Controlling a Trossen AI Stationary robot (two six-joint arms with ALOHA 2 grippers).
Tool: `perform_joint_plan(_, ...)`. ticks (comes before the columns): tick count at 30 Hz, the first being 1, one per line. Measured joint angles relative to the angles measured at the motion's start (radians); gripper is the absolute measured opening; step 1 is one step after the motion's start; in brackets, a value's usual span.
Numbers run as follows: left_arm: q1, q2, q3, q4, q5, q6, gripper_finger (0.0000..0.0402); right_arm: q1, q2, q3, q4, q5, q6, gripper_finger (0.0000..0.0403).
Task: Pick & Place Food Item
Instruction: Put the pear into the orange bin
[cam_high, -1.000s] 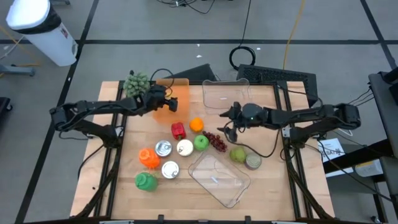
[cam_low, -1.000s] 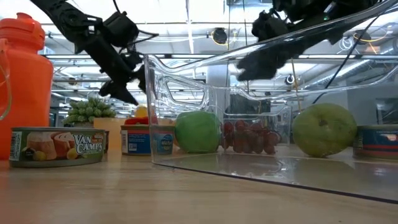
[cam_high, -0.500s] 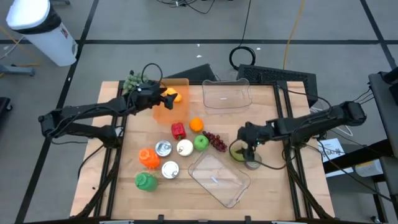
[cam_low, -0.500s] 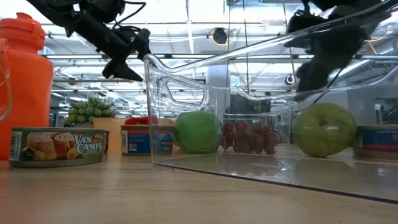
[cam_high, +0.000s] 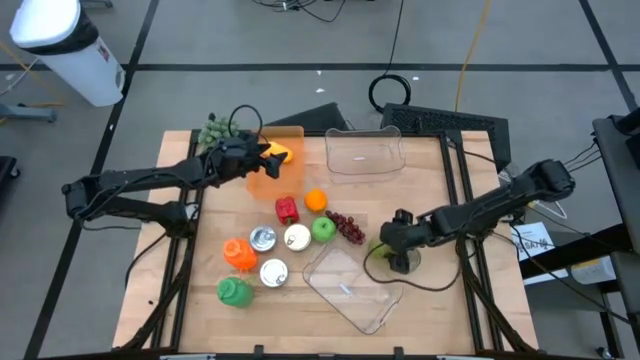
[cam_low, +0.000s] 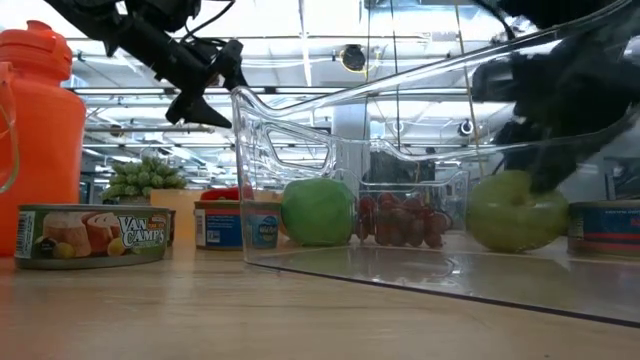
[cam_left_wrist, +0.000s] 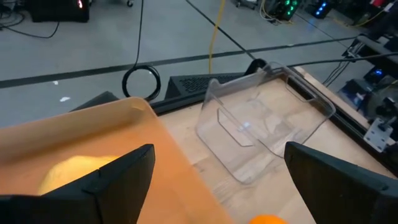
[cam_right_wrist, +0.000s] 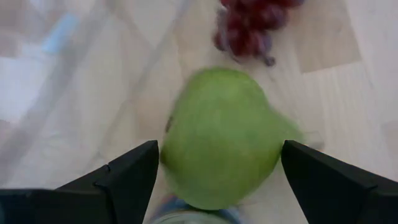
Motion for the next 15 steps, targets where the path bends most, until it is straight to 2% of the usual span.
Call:
perform_joint_plan(6,-0.023,0.0,0.0,0.026,0.0,0.004,0.0374,-0.024,0.086,0.0,0.071,0.004,-0.04,0.032)
perform_joint_plan(15,-0.031,0.0,0.0,0.023,0.0,0.008,0.0374,-0.043,0.088,-0.001,0.152,0.053,-0.103,0.0296)
